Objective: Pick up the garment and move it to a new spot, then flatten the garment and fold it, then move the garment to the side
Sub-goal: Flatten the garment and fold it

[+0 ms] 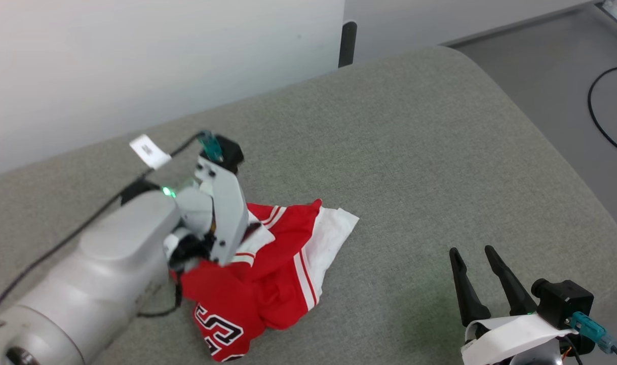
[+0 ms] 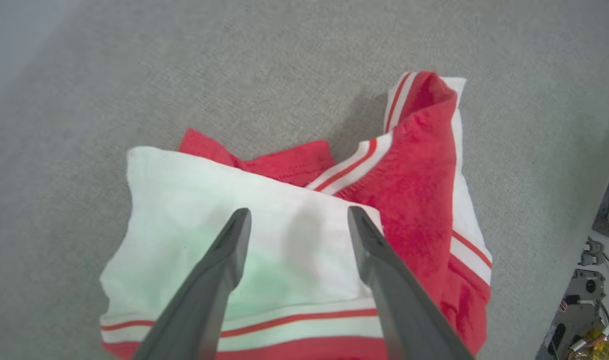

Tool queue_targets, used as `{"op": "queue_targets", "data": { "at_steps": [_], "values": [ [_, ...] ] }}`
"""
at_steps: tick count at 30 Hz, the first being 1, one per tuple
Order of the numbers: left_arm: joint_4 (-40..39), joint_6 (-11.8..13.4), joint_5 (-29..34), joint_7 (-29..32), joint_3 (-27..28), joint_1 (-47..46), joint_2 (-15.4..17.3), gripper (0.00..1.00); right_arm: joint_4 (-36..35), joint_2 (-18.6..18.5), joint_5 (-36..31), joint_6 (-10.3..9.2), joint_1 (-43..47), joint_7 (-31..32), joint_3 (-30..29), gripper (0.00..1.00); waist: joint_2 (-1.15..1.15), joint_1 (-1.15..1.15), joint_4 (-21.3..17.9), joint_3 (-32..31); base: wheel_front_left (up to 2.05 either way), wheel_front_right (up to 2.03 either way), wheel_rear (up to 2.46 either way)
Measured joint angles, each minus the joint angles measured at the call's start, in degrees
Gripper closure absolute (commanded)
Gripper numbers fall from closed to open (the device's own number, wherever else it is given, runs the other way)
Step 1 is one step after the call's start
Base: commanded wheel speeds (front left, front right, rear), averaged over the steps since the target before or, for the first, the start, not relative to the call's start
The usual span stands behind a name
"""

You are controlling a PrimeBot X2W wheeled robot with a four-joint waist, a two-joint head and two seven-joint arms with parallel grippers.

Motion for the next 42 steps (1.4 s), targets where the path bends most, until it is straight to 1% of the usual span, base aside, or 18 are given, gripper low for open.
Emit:
{"op": "queue_targets", "data": {
  "at_steps": [3, 11, 18, 19, 21, 22, 23, 24, 29, 34, 38, 42],
  "values": [
    [-0.71, -0.04, 0.0, 1.48, -0.62, 1.16, 0.09, 0.0, -0.15, -0.03, 0.11, 0.0, 0.0, -0.01, -0.04, 0.0, 0.0, 0.0, -0.47, 0.78, 0.0, 0.0, 0.0],
    [-2.69, -0.2, 1.89, 3.11, -1.34, 2.5, 1.53, 0.0, 0.1, -0.02, 0.62, 0.0, -0.01, -0.6, 0.31, 0.0, 0.0, 0.0, -1.61, 2.77, 0.0, 0.0, 0.0],
    [-3.35, -0.2, 2.32, 5.7, -1.4, 2.69, 1.91, 0.01, 0.59, -0.02, 0.94, 0.0, -0.25, -0.96, 0.36, 0.0, 0.0, 0.0, -1.63, 3.25, 0.0, 0.0, 0.0],
    [-3.33, -0.2, 2.19, 5.69, -1.37, 2.69, 1.92, 0.19, 0.68, -0.02, 0.96, 0.0, -0.24, -1.08, 0.38, 0.0, 0.0, 0.0, -1.58, 3.27, 0.0, 0.0, 0.0],
    [-3.47, -0.2, 1.79, 6.0, -1.4, 2.69, 2.03, 0.7, 0.85, -0.02, 0.97, 0.0, -0.25, -1.11, 0.46, 0.0, 0.0, 0.0, -1.44, 3.27, 0.0, 0.0, 0.0],
    [-3.59, -0.2, 1.75, 6.14, -1.43, 2.68, 2.15, 0.79, 0.92, -0.02, 0.97, 0.0, -0.25, -1.12, 0.48, 0.0, 0.0, 0.0, -1.38, 3.25, 0.0, 0.0, 0.0],
    [-3.71, -0.2, 1.71, 6.39, -1.44, 2.64, 2.33, 0.91, 1.04, -0.02, 0.97, 0.0, -0.26, -1.14, 0.48, 0.0, 0.0, 0.0, -1.31, 3.22, 0.0, 0.0, 0.0],
    [-3.93, -0.2, 1.63, 6.72, -1.47, 2.61, 2.49, 1.0, 1.14, -0.02, 0.97, 0.0, -0.26, -1.19, 0.48, 0.0, 0.0, 0.0, -1.23, 3.18, 0.0, 0.0, 0.0],
    [-5.76, -0.2, 0.41, 7.89, -1.63, 2.33, 2.86, 1.0, 1.4, -0.02, 0.97, 0.0, -0.27, -1.4, 0.37, 0.0, 0.0, 0.0, -0.72, 2.89, 0.0, 0.0, 0.0],
    [-7.58, -0.21, -0.54, 8.84, -1.66, 1.38, 4.09, 1.0, 1.45, -0.02, 0.92, 0.0, -0.27, -1.37, 0.03, 0.0, 0.0, 0.0, 0.01, 2.46, 0.0, 0.0, 0.0],
    [-9.4, -0.25, -1.12, 9.51, -1.23, 0.42, 5.82, 1.0, 1.4, -0.02, 0.49, 0.0, -0.21, -1.09, -0.65, 0.0, 0.0, 0.0, 0.86, 1.85, 0.0, 0.0, 0.0],
    [-11.87, -0.07, -1.58, 9.77, -0.6, 0.18, 8.31, 1.0, 1.03, -0.02, 0.27, 0.0, -0.06, -0.8, -1.12, 0.0, 0.0, 0.0, 2.02, 1.13, 0.0, 0.0, 0.0]
  ]
}}
